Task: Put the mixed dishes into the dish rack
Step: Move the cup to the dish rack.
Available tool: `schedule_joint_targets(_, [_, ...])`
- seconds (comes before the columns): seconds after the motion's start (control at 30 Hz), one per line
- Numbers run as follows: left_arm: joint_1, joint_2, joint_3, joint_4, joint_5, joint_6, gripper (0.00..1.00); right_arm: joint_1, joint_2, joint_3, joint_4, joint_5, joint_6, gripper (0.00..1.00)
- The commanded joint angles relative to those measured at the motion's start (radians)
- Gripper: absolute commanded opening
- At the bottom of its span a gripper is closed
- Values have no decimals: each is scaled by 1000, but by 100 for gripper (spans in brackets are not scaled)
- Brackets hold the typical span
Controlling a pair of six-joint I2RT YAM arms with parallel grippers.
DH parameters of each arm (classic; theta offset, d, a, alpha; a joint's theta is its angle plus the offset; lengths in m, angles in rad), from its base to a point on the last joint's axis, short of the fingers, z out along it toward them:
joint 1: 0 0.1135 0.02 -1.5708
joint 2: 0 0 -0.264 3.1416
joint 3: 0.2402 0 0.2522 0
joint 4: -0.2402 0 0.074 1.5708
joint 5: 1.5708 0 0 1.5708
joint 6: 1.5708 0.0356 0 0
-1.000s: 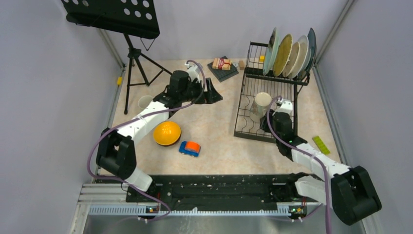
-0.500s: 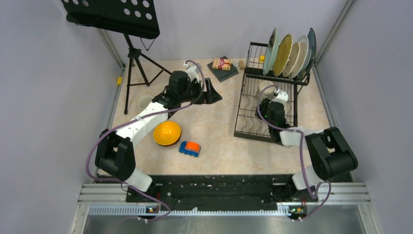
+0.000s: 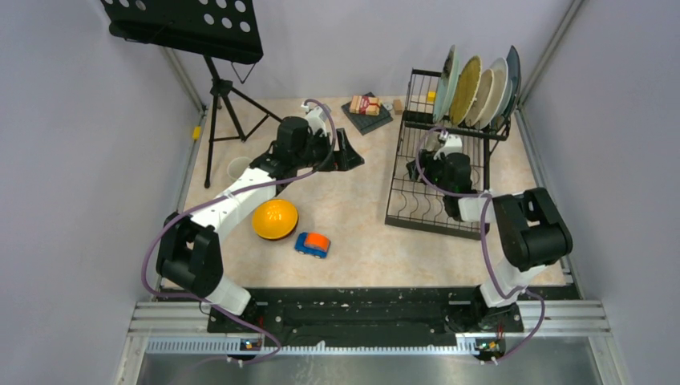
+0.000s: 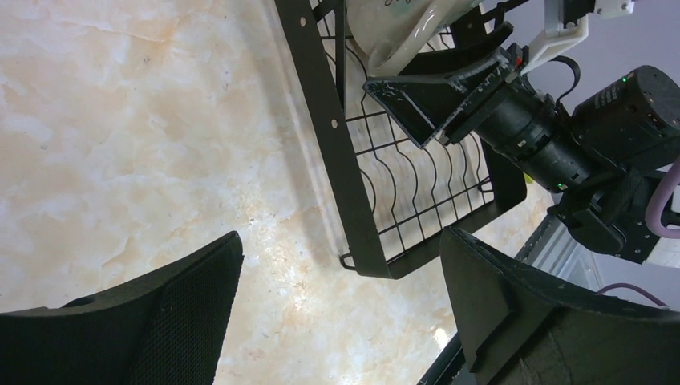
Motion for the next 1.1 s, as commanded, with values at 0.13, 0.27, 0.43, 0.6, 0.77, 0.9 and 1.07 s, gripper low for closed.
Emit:
schedule_joint_targets(0.13, [7,-47,-8,15,-22,30,96,-8,-214,-208,118,13,49,69])
schedule_joint_targets(0.27, [8,-57,-11,14,-69,34,96,-8,-333,-305,87,229,127,66])
schedule_joint_targets(0.43, [8,-85,-20,-3,-140,53,98,-45,-332,-271,-50,346,231,59])
schedule_joint_targets(0.6, [9,-145,-63,-29,-251,94,98,-84,-248,-212,-63,392,299,62])
schedule_joint_targets(0.77, [10,-220,-93,-154,-479,119,98,-128,-140,-199,115,366,343,65])
schedule_joint_targets(0.9, [9,-308,-149,-222,-690,119,99,-143,-50,-174,269,359,348,67])
schedule_joint_targets(1.07, [10,-423,-259,-242,-852,43,99,-147,56,-108,342,305,334,68])
